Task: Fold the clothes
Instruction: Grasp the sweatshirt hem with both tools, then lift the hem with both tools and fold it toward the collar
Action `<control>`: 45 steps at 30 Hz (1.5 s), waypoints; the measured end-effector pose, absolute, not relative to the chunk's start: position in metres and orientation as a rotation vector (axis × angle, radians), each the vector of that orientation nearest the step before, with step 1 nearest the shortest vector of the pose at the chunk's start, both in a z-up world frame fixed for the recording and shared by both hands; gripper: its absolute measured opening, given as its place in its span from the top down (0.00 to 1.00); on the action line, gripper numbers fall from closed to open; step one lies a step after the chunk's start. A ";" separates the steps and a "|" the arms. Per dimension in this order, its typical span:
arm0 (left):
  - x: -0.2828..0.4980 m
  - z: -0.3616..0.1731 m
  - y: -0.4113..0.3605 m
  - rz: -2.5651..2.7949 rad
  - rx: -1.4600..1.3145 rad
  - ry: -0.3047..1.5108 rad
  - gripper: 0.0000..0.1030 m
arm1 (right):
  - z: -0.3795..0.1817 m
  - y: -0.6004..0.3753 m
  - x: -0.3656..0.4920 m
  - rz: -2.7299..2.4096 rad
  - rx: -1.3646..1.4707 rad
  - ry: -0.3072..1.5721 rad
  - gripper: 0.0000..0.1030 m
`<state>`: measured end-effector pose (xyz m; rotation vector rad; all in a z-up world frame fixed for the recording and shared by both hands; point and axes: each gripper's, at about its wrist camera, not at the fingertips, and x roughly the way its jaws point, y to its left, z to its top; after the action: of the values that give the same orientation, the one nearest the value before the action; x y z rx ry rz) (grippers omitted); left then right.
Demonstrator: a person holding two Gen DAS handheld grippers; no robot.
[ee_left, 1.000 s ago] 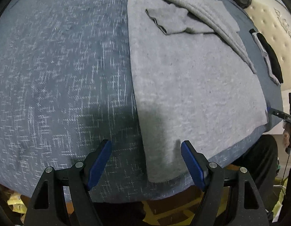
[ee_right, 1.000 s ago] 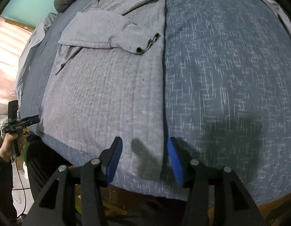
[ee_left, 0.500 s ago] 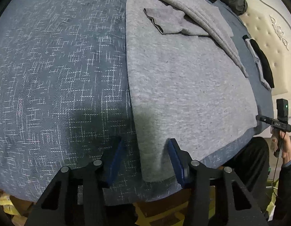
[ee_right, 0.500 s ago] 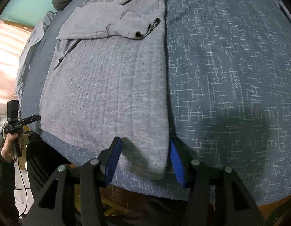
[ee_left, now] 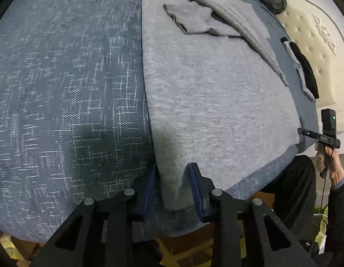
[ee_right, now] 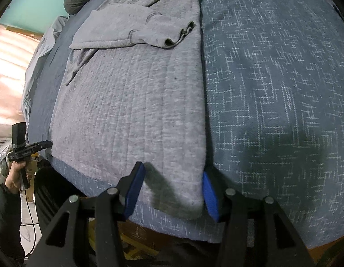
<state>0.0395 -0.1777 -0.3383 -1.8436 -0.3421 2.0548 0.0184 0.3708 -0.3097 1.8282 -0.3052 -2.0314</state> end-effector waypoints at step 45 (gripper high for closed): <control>0.100 -0.146 -0.191 2.215 -1.369 -0.033 0.97 | -0.147 0.363 0.074 -2.089 1.278 -0.219 0.96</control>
<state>0.0999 -0.1911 -0.1458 -1.3687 -0.0327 2.2146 0.0740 0.3633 -0.1472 1.2779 -0.2192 -2.0893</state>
